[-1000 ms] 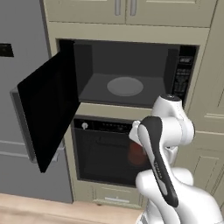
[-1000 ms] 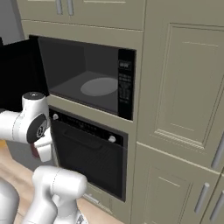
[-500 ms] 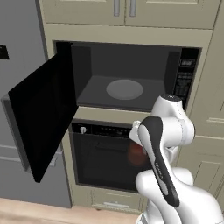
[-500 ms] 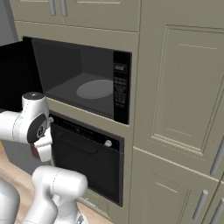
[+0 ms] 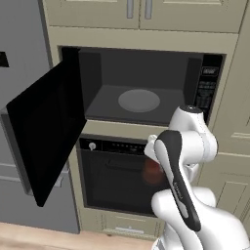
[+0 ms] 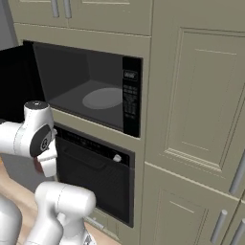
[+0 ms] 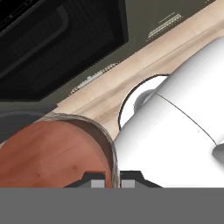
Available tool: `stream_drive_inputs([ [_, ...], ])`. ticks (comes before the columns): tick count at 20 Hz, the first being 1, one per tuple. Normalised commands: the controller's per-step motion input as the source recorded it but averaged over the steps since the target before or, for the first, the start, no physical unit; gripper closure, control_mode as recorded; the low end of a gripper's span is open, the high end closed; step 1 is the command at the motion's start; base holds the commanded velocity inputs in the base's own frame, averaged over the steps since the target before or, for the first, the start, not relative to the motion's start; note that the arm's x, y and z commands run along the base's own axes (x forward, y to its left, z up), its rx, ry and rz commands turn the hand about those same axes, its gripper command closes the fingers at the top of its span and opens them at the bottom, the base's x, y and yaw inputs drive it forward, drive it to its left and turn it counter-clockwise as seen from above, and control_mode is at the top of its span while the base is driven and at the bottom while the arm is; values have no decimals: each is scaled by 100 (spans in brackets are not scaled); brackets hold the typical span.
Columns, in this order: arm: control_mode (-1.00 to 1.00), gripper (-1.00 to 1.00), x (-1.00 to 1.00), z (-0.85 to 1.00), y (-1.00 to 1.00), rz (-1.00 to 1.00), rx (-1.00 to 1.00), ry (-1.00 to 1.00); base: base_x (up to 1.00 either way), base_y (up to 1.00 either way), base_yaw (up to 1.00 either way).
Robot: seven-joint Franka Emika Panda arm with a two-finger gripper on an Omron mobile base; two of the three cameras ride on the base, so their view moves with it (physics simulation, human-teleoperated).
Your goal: Place the microwavable item in the microwave. Then, close the microwave door and press the start button.
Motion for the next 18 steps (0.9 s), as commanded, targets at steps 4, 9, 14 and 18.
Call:
stream_drive_inputs([
  [4, -100, 100, 0, 0, 0, -4, 0, 0, 0, 0, -2],
  [9, -100, 100, 0, 41, -4, -28, 2, -1, 0, 0, 0],
  [14, -100, 100, 0, 59, -19, -29, 2, -5, 0, 0, 0],
  [18, -100, 100, -1, 58, -18, -24, 0, -18, 0, 0, 0],
])
